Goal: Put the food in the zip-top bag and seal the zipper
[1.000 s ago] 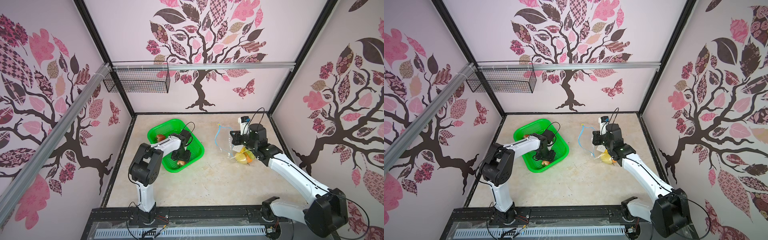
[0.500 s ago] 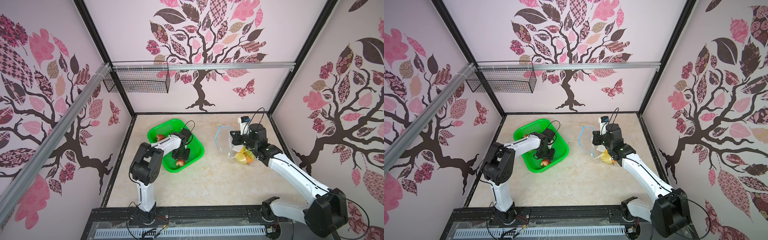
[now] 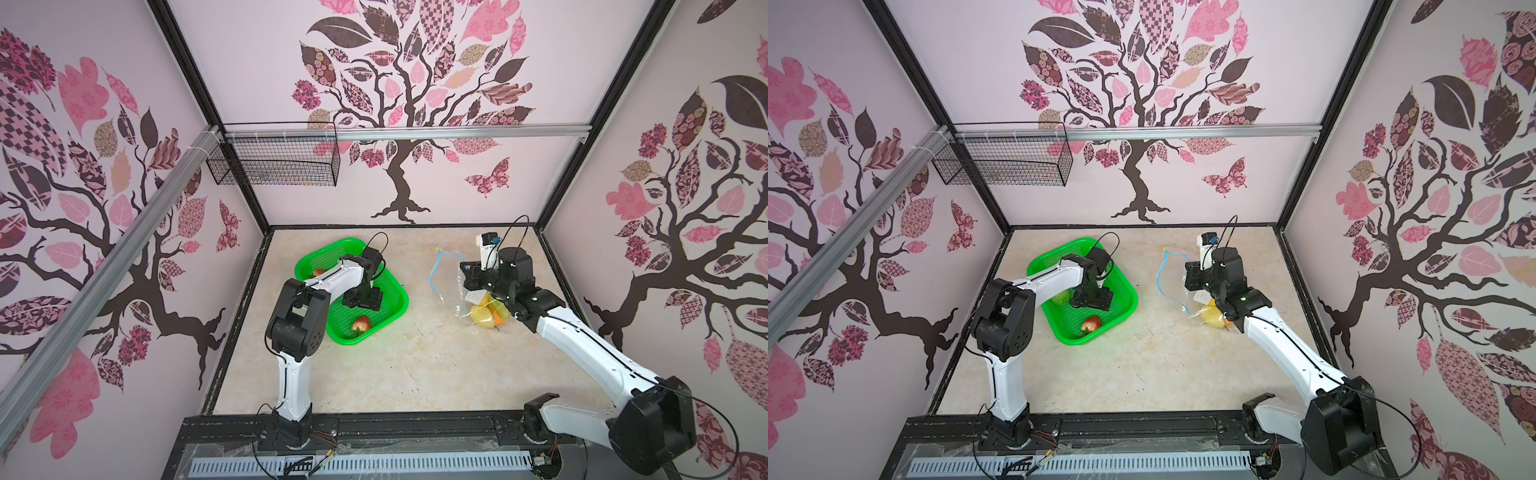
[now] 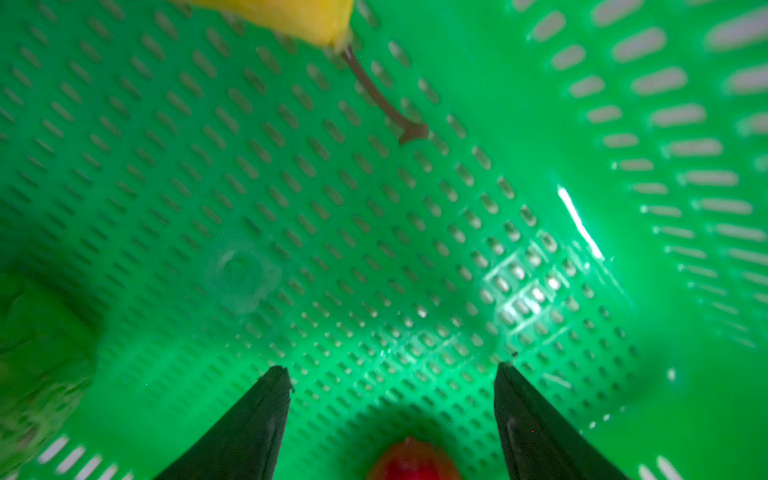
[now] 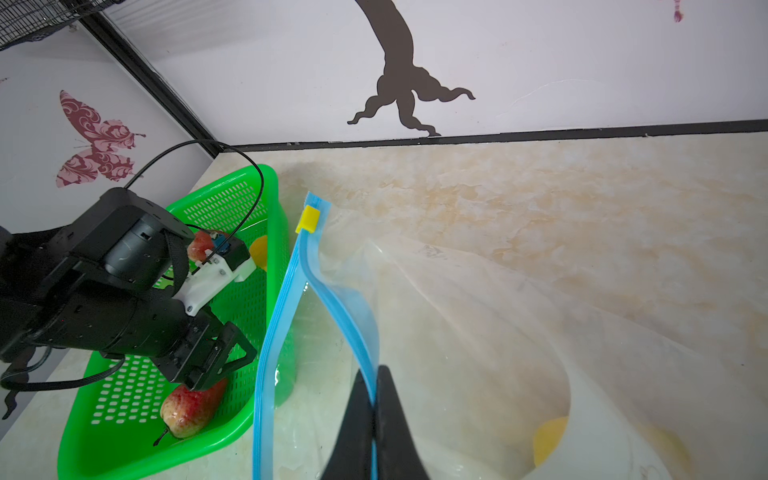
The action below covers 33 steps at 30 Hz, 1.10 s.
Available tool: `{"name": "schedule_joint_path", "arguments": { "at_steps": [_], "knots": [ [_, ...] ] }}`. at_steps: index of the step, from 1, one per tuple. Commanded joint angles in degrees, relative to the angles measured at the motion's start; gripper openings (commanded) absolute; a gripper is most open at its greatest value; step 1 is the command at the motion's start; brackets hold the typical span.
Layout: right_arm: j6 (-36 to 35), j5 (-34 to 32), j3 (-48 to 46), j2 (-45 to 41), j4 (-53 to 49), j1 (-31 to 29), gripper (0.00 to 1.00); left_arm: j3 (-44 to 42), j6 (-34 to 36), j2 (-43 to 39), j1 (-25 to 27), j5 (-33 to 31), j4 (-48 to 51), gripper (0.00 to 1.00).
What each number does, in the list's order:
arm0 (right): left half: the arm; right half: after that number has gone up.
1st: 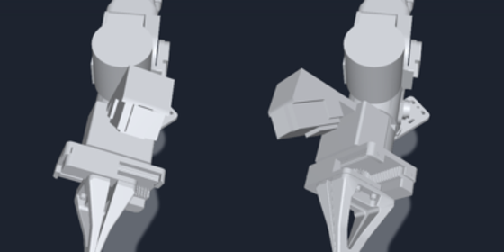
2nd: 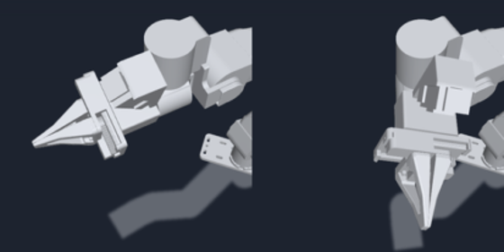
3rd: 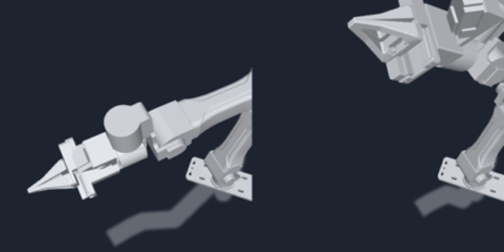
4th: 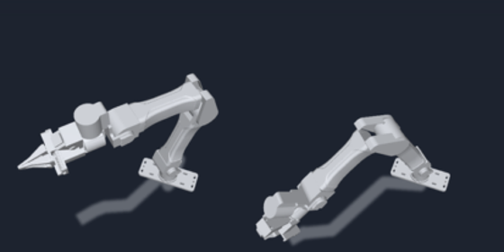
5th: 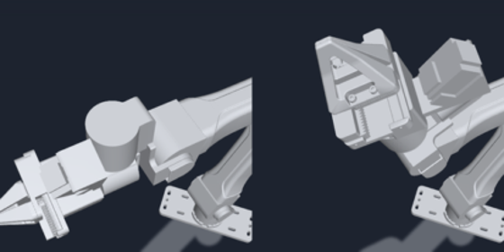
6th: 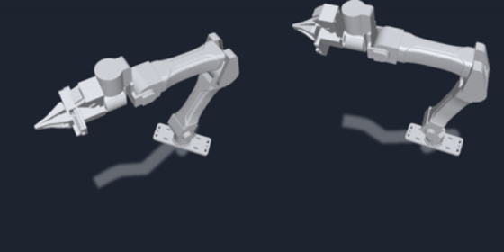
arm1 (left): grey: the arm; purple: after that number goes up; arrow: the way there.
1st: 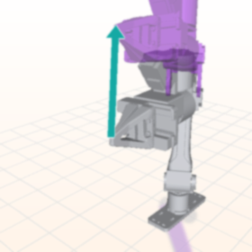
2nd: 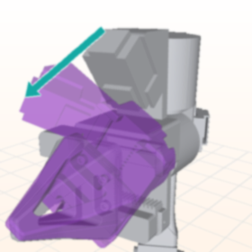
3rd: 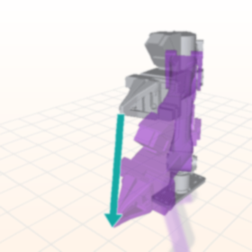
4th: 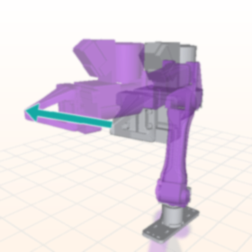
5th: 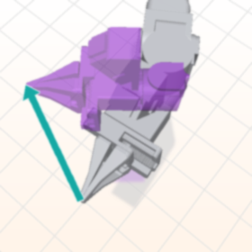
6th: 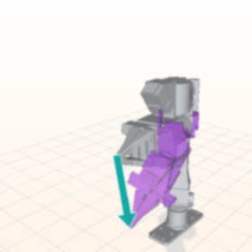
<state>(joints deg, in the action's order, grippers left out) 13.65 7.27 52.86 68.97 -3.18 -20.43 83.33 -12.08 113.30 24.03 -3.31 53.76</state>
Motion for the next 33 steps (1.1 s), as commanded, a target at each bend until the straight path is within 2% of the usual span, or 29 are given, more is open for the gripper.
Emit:
{"name": "schedule_joint_path", "arguments": {
  "at_steps": [1, 2, 12, 20, 26, 31, 33],
  "knots": [
    [-0.38, -0.11, -0.3, -0.97, 0.83, 0.32, 0.0, -2.5, -0.77, -5.82, 0.05, 0.75, 5.87, 0.95],
    [-0.35, 0.01, -0.3, -0.99, 0.89, 0.33, 0.0, -3.3, -0.99, -6.68, 0.21, 1.1, 6.8, 0.98],
    [-0.26, -0.23, -0.39, -1.31, 0.89, 0.34, 0.0, -7.1, -2.51, -7.42, 1.67, 4.56, 9.26, 0.98],
    [-0.36, -0.31, -0.46, -1.03, 0.91, 0.38, 0.0, -11.47, -3.62, -5.75, 1.97, 5.95, 4.95, 0.92],
    [-0.44, -0.59, -0.47, -1.03, 0.85, 0.3, 0.0, -13.25, -4.32, -3.49, 2.31, 5.68, 1.94, 0.84],
    [-0.41, -0.59, -0.39, -1.03, 0.77, 0.34, 0.0, -13.79, -4.36, -3.72, 2.34, 4.78, 0.65, 0.68],
    [-0.41, -0.61, -0.39, -1.03, 0.79, 0.32, 0.0, -13.94, -4.36, -3.96, 2.34, 4.65, 0.57, 0.65]
  ]
}}
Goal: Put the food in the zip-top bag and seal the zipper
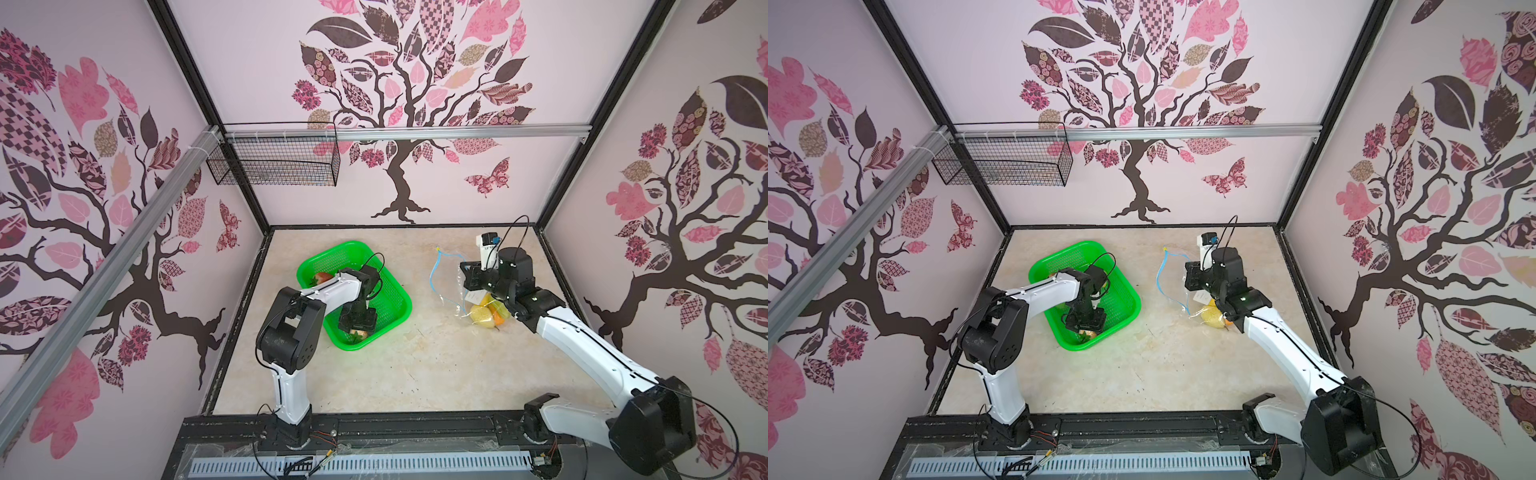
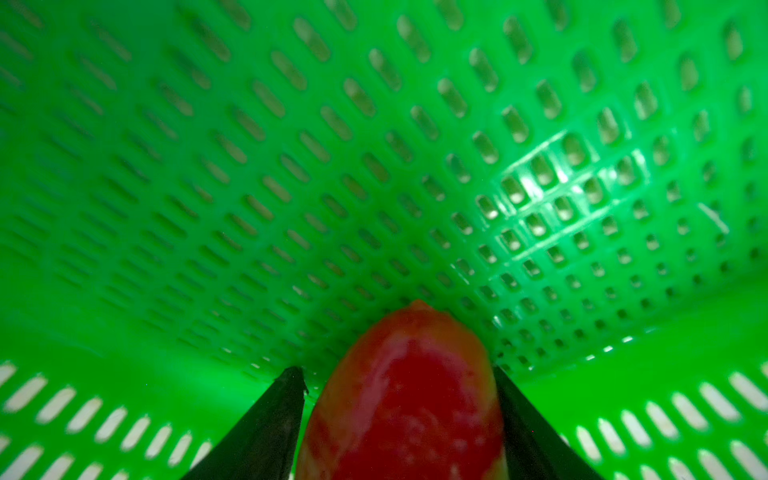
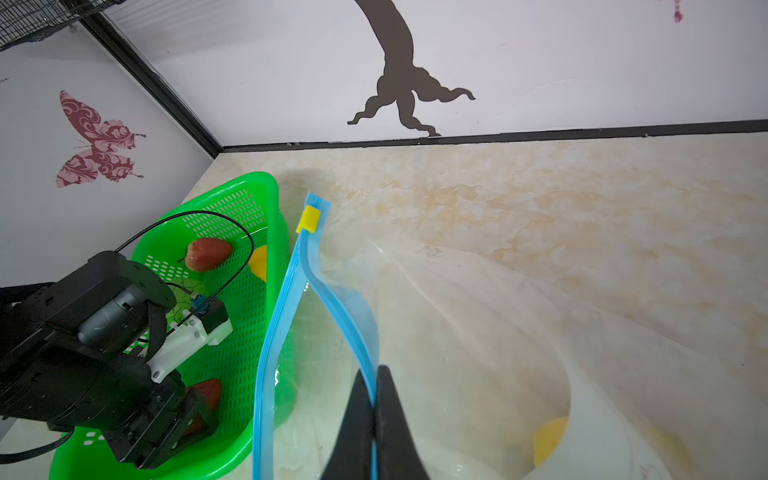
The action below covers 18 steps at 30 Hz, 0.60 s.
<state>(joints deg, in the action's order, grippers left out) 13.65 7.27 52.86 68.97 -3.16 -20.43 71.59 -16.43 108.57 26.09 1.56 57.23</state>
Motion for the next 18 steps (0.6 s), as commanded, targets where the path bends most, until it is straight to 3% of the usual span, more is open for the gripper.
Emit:
{"name": "schedule_joint_path", "arguments": {
  "at_steps": [1, 7, 18],
  "knots": [
    [-0.41, -0.67, -0.39, -1.03, 0.71, 0.37, 0.0, -2.35, -0.01, 0.72, 0.3, -0.28, -3.05, 0.63],
    [-0.39, -0.68, -0.38, -0.85, 0.75, 0.43, 0.0, -2.52, 0.08, 0.34, 0.28, -0.69, -3.5, 0.51],
    [-0.55, -0.9, -0.31, -0.97, 0.61, 0.32, 0.0, 5.58, 0.96, -1.25, -1.45, -0.85, -1.89, 0.47]
  ]
}}
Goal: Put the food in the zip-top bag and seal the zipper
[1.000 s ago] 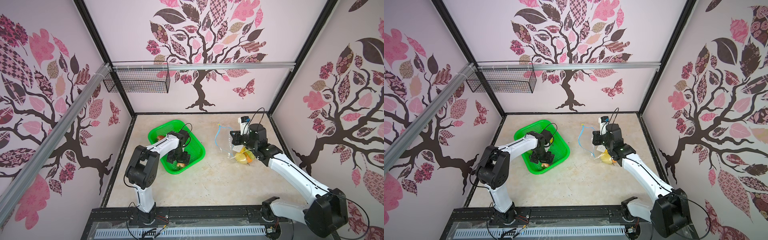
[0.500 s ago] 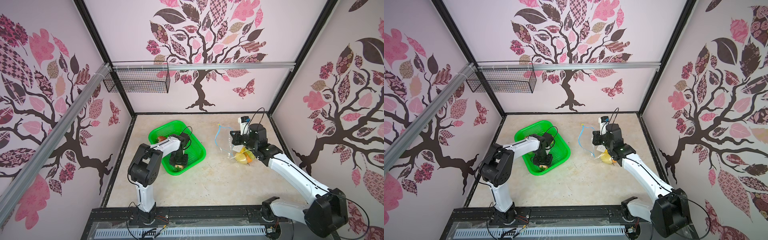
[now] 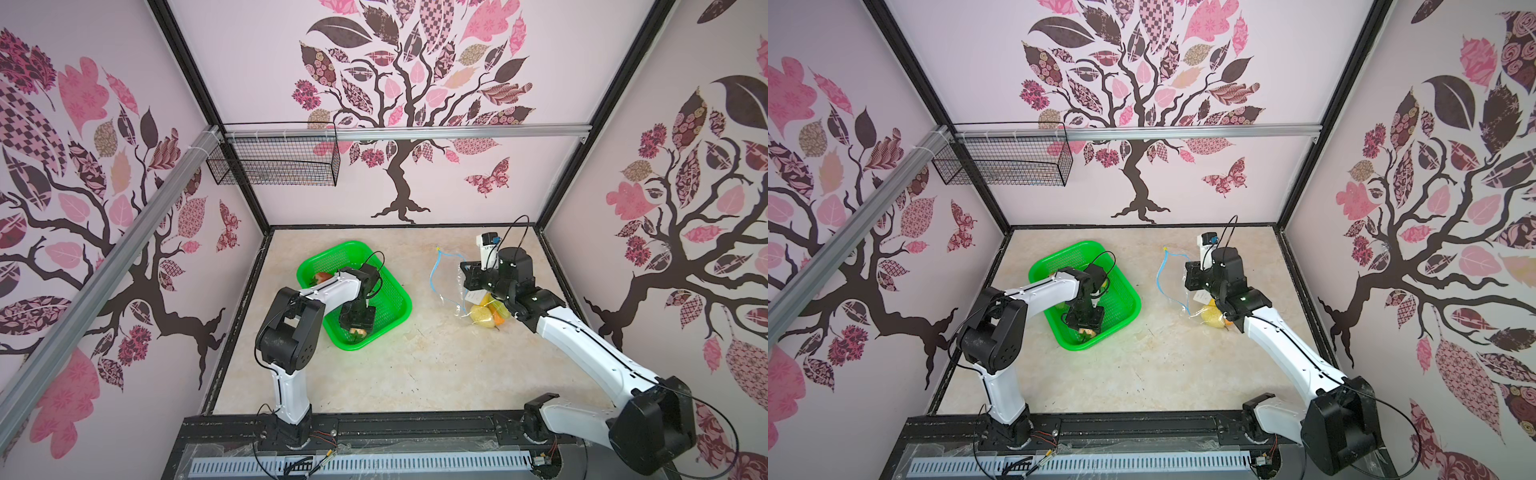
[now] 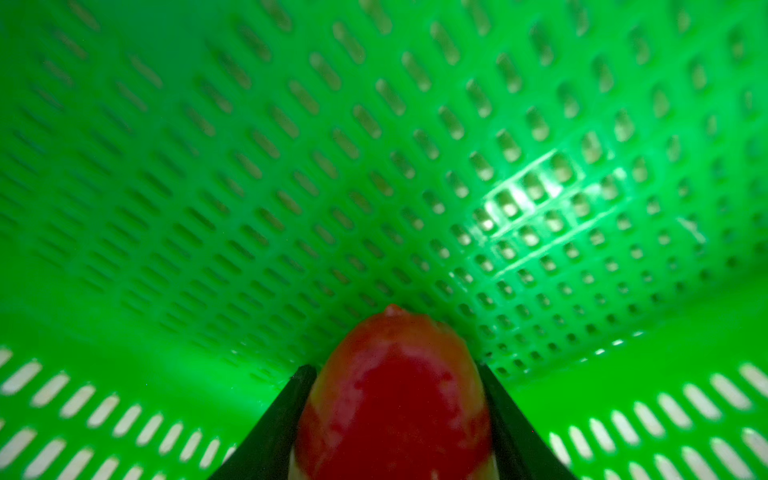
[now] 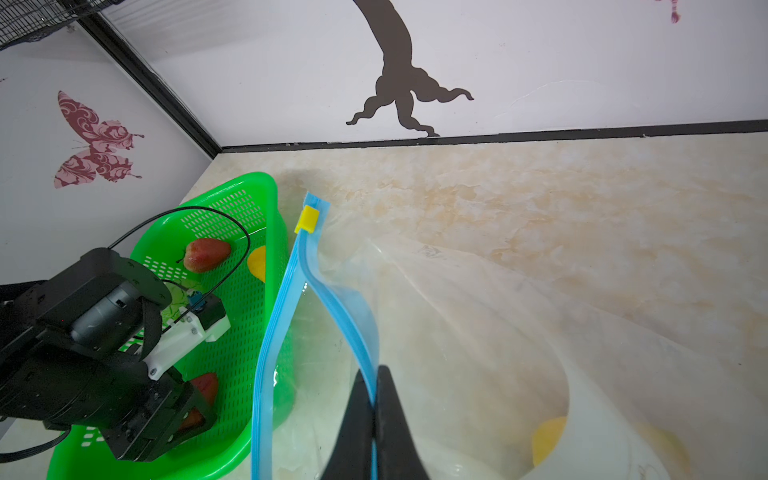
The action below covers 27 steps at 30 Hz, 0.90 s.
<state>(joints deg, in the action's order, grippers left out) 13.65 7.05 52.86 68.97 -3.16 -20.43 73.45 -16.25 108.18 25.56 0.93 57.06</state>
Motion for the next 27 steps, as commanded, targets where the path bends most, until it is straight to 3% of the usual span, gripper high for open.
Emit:
{"name": "schedule_joint_path", "arguments": {
  "at_steps": [1, 8, 15, 22, 27],
  "knots": [
    [-0.55, -0.7, -0.3, -0.99, 0.59, 0.37, 0.0, 4.93, 0.83, -1.25, -1.23, -0.12, -1.41, 0.47],
    [-0.55, -0.41, -0.21, -0.68, 0.77, 0.34, 0.0, 12.27, 1.09, -5.59, -1.92, -0.82, 1.46, 0.48],
    [-0.46, 0.79, -0.54, -0.59, 0.81, 0.34, 0.0, 15.88, -1.48, -12.47, 1.08, 7.26, -3.93, 0.48],
    [-0.38, 1.67, -0.87, -0.5, 0.93, 0.37, 0.0, 14.39, -10.9, -16.81, 5.89, 16.12, -21.54, 0.47],
    [-0.29, 2.53, -1.0, -0.63, 0.96, 0.34, 0.0, 12.51, -16.5, -15.77, 10.29, 17.05, -35.18, 0.46]
  ]
}}
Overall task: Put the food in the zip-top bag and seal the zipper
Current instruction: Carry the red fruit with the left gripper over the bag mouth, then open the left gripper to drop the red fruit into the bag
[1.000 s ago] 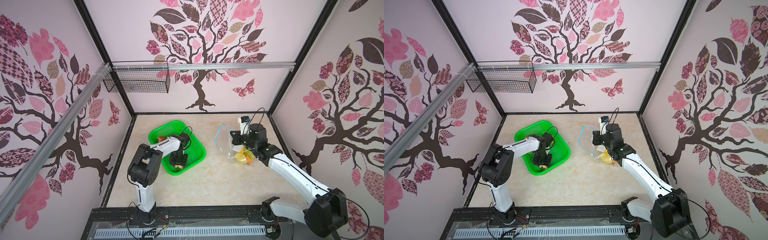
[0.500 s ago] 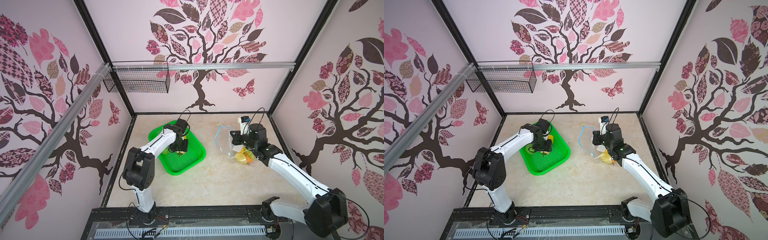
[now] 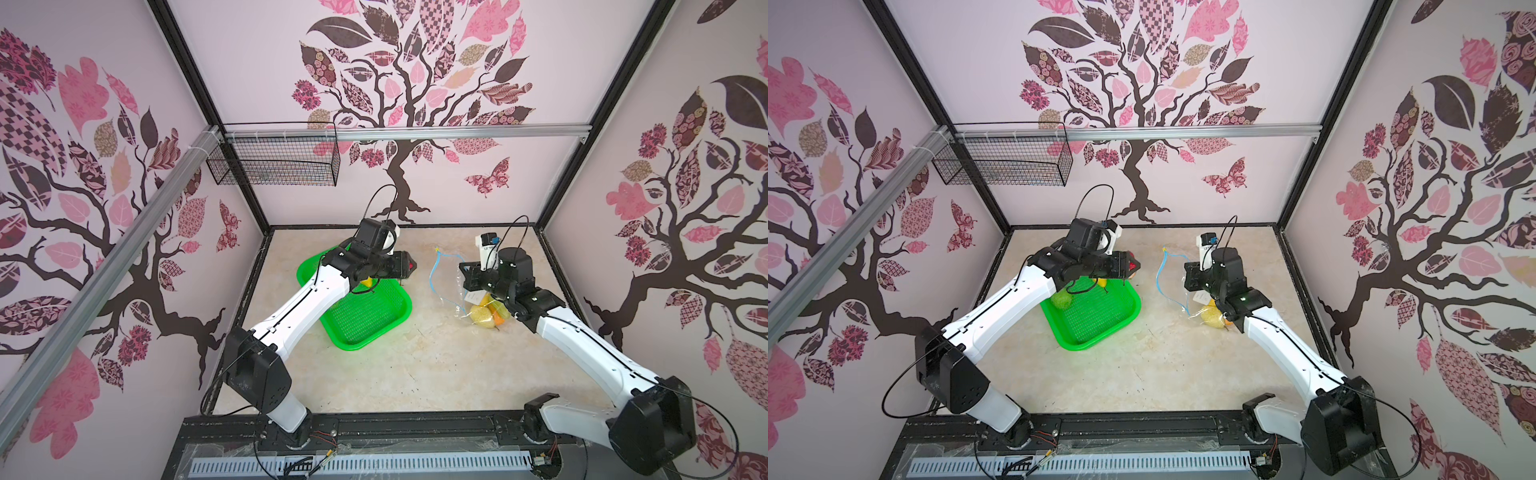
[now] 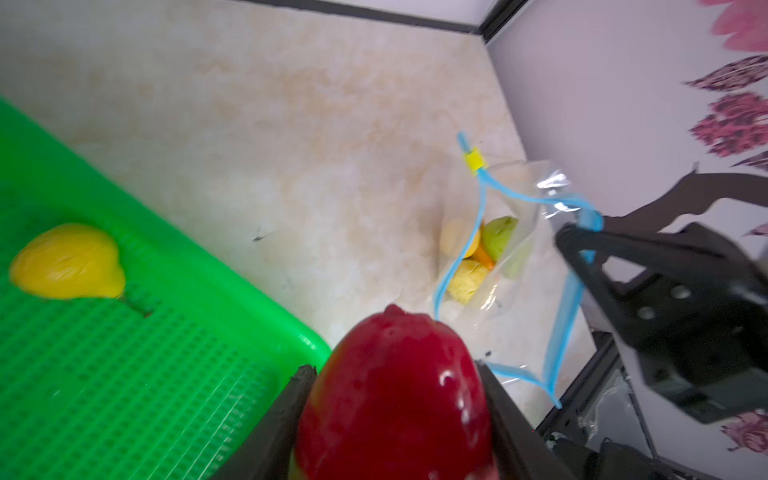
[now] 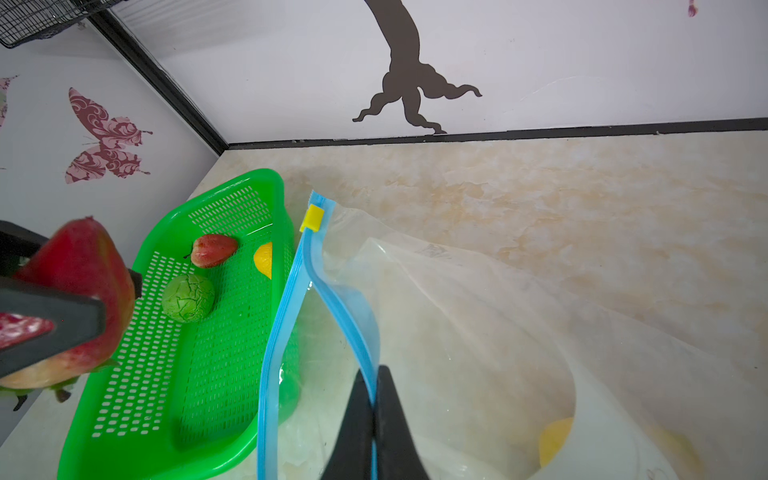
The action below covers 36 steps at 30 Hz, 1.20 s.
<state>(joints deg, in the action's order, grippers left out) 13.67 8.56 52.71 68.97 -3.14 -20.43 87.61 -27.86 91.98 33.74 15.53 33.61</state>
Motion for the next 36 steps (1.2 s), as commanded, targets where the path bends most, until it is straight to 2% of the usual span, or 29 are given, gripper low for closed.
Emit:
{"name": "schedule_joint_path", "arguments": {
  "at_steps": [1, 7, 18, 24, 29, 34, 36],
  "knots": [
    [-0.3, 1.02, -0.86, -0.74, 0.93, 0.33, 0.0, -1.59, -5.56, 0.99, 2.7, 2.41, -13.38, 0.46],
    [-0.07, 1.11, -1.1, -1.55, 1.2, 0.34, 0.0, -1.28, -9.43, 6.19, 5.71, 3.31, -20.63, 0.46],
    [0.62, 2.8, -1.02, -3.38, 1.84, 0.32, 0.0, -5.87, -9.78, 10.74, 9.21, -4.33, -24.06, 0.45],
    [1.12, 5.73, -1.18, -3.88, 2.6, 0.34, 0.0, -3.26, -7.57, 14.32, 10.77, -8.89, -18.08, 0.48],
    [1.12, 9.46, -1.49, -3.89, 3.79, 0.38, 0.0, 4.85, -6.33, 19.97, 10.82, -8.6, -9.07, 0.54],
    [0.98, 9.2, -1.56, -3.36, 3.63, 0.37, 0.0, 6.01, -6.33, 20.8, 10.82, -9.01, -7.82, 0.59],
    [0.89, 9.11, -1.48, -3.16, 3.66, 0.31, 0.0, 6.02, -6.33, 20.5, 10.84, -8.94, -7.36, 0.65]
  ]
}}
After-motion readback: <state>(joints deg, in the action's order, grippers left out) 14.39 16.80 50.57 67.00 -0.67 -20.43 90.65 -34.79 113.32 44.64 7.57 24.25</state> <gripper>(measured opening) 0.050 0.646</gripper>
